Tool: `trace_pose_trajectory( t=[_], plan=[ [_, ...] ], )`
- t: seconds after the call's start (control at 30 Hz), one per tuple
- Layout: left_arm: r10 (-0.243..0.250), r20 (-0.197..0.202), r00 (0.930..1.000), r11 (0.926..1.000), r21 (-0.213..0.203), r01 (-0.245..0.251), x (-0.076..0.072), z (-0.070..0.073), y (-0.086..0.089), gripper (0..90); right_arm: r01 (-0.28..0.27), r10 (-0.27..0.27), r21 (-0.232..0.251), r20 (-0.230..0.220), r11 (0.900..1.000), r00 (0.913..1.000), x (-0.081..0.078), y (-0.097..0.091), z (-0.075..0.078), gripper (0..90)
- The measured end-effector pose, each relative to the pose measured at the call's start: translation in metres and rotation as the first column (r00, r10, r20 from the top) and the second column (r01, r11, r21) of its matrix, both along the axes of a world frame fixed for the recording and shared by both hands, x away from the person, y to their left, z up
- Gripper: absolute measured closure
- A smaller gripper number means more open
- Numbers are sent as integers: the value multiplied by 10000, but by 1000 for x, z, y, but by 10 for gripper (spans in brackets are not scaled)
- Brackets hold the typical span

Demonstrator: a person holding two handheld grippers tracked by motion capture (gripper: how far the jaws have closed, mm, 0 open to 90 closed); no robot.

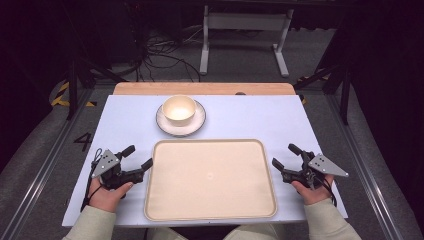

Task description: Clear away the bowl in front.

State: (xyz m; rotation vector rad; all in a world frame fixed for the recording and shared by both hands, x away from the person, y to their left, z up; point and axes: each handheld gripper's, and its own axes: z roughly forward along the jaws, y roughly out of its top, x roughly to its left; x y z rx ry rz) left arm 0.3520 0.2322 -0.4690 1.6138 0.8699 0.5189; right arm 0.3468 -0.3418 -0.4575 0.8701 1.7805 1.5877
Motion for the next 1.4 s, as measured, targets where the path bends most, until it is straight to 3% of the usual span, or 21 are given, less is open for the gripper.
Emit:
trace_pose_trajectory(
  t=[0.3, 0.43, 0.6, 0.7, 0.83, 1.4],
  plan=[
    [52, -107, 9999, 9999, 108, -51, 1, 1, -2, 148, -23, 24, 25, -4, 10000, 10000, 0, 0, 0, 147],
    [243, -122, 9996, 9991, 349, -238, 1, 4, -2, 154, -36, 36, -35, -33, 10000, 10000, 0, 0, 0, 148],
    [313, -194, 9993, 9995, 96, -311, 4, 16, -4, 158, -24, 24, -18, -114, 10000, 9999, 1, 0, 0, 152],
    [247, -419, 9988, 9996, 176, -240, 5, 27, -4, 161, -36, 36, -75, -117, 10000, 9999, 1, 1, 0, 152],
    [311, -170, 9994, 9984, 471, -303, 4, 43, -2, 162, -127, 122, -363, -136, 9993, 9998, 2, 3, 1, 155],
    [-148, -130, 9998, 9997, 183, 151, 20, 73, -19, 170, -193, 178, -387, -382, 9991, 9991, 4, 3, 1, 163]
  ],
)
